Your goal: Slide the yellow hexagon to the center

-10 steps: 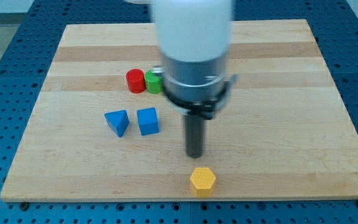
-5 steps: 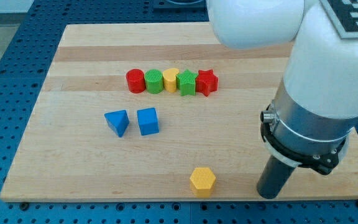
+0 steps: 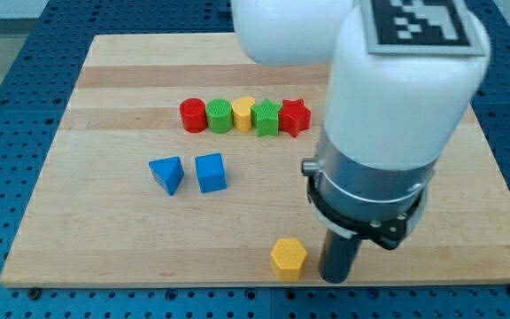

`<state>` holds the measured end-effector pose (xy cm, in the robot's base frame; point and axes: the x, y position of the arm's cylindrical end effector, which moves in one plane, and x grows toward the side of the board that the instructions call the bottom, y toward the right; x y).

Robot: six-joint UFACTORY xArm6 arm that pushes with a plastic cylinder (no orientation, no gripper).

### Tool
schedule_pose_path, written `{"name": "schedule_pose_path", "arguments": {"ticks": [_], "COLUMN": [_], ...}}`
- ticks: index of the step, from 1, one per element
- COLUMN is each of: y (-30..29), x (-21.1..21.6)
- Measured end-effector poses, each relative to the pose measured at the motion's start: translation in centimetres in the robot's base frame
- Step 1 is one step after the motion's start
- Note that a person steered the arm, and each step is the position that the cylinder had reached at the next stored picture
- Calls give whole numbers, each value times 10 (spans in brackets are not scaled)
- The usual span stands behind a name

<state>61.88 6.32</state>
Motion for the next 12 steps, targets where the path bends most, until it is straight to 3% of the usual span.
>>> {"name": "schedule_pose_path", "arguments": {"ticks": [4,7,10,12], "y": [-56,-145,-93,-111], "x": [0,0,-26,-62]}}
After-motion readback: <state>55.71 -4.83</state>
